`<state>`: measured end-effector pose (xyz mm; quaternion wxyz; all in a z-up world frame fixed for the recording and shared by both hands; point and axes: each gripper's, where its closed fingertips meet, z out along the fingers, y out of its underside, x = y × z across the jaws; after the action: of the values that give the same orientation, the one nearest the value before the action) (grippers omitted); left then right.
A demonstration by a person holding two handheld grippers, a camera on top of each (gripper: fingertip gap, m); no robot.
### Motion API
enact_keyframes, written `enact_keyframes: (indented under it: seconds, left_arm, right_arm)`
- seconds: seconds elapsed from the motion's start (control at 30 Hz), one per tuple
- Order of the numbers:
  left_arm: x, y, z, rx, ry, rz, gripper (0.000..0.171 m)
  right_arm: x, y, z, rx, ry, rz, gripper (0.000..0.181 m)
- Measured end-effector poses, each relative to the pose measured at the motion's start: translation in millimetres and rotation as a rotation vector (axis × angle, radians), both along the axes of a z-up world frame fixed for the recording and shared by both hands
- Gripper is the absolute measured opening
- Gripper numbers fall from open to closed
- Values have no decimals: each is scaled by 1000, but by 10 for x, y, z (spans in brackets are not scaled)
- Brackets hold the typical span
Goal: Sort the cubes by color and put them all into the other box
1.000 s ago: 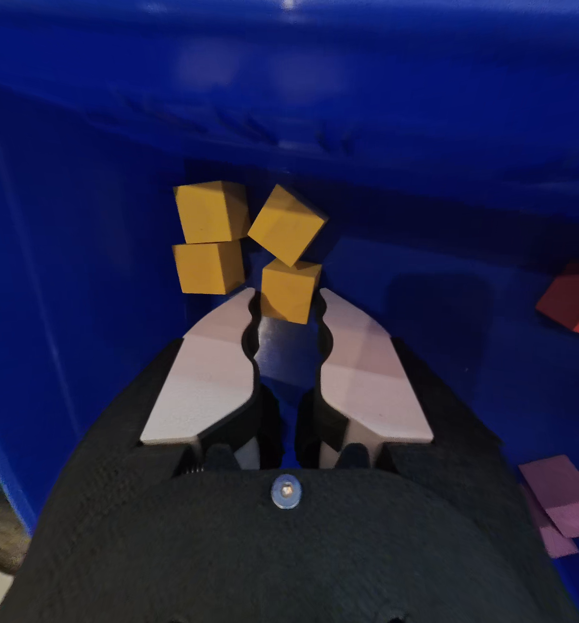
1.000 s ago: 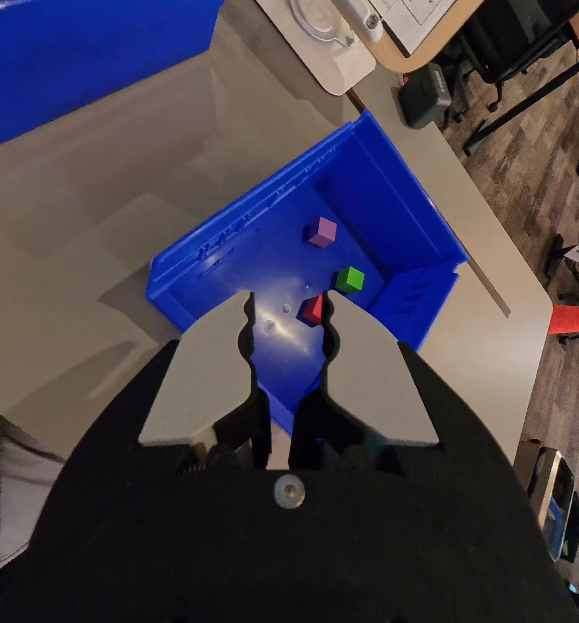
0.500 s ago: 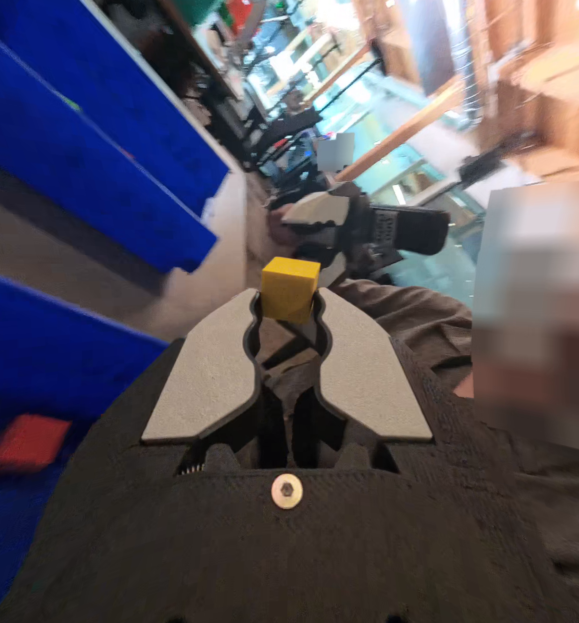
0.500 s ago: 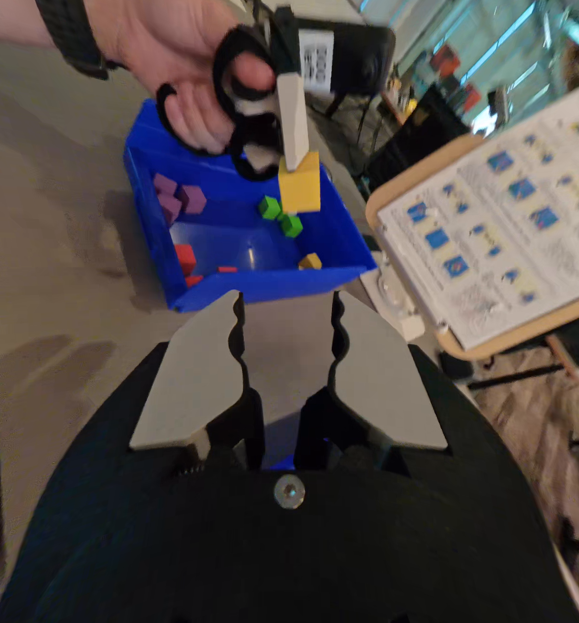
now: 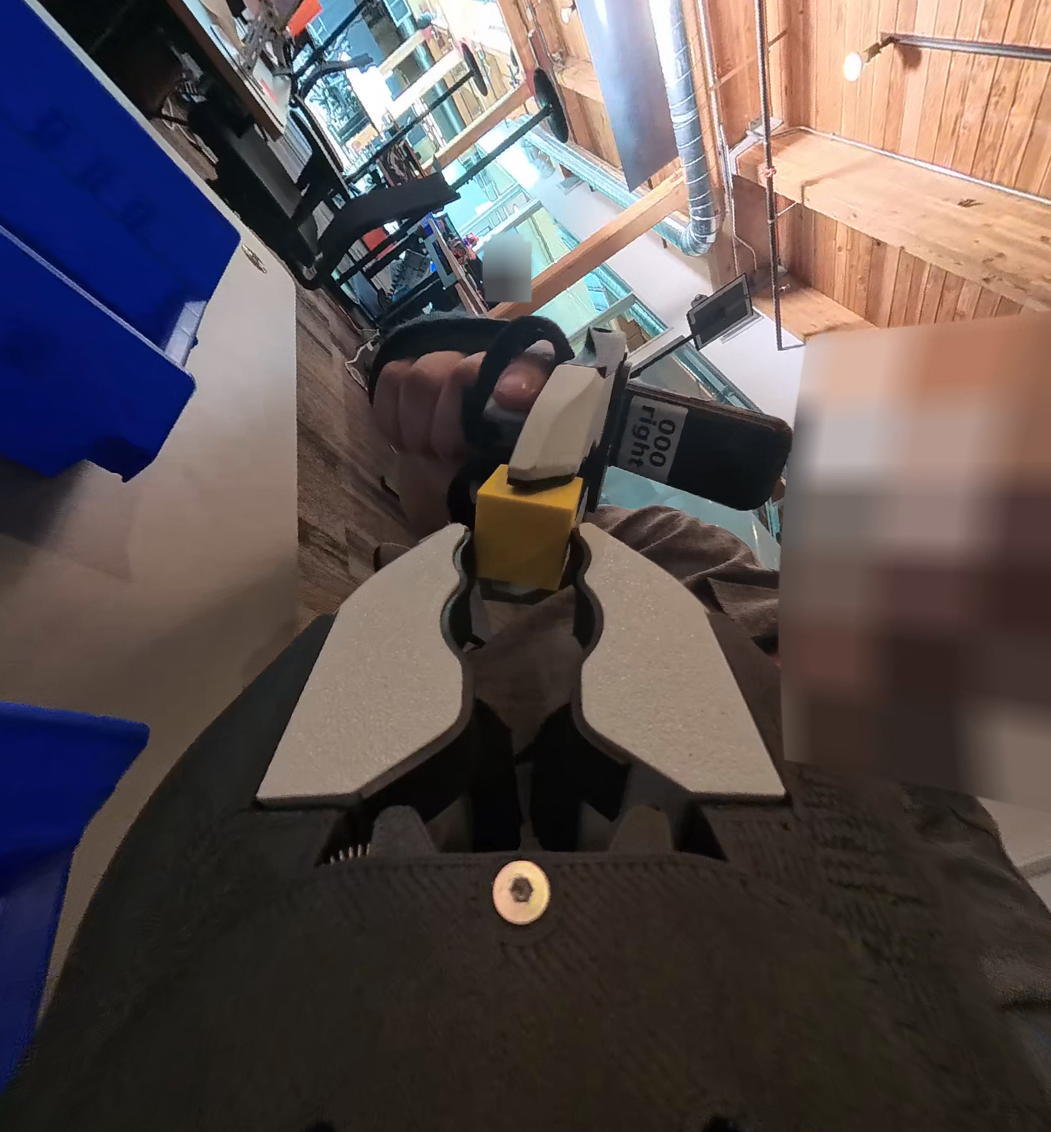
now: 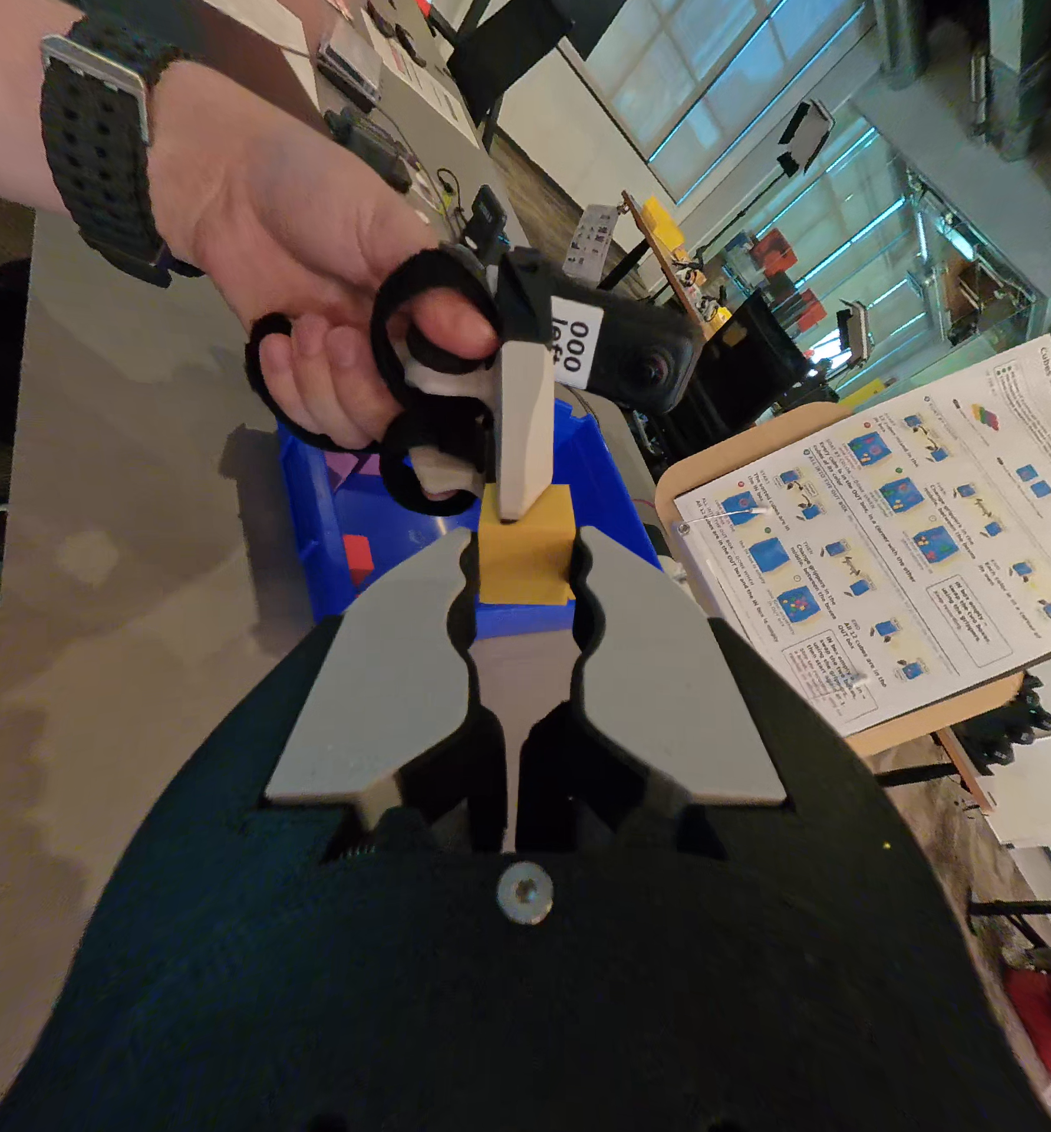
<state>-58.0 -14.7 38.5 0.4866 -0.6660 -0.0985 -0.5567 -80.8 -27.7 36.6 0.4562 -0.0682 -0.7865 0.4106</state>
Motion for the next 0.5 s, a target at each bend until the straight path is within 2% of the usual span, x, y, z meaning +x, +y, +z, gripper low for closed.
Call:
enact_keyframes:
  seconds: [0.07, 0.13, 0.23, 0.33, 0.43, 0.5]
  left_arm:
    - [3, 31, 6, 28, 22, 19, 31]
    - [-37, 45, 85, 73, 26, 58, 45]
    - [-208, 15, 182, 109, 158, 207, 45]
    - [-386, -100, 258, 111, 354, 386, 32]
    - [-457, -244, 330, 121, 487, 505, 22]
    - [-487, -297, 338, 107, 545, 554, 19]
  right_arm:
    - [14, 49, 1, 7, 6, -12, 28]
    - [23, 157, 18, 11, -12, -24, 28]
    - [-45, 581, 90, 11, -87, -99, 28]
    - [-197, 1218, 15, 8, -325, -243, 28]
    - [-252, 1764, -399, 73, -680, -393, 28]
    - [-194, 1927, -754, 148, -899, -428, 28]
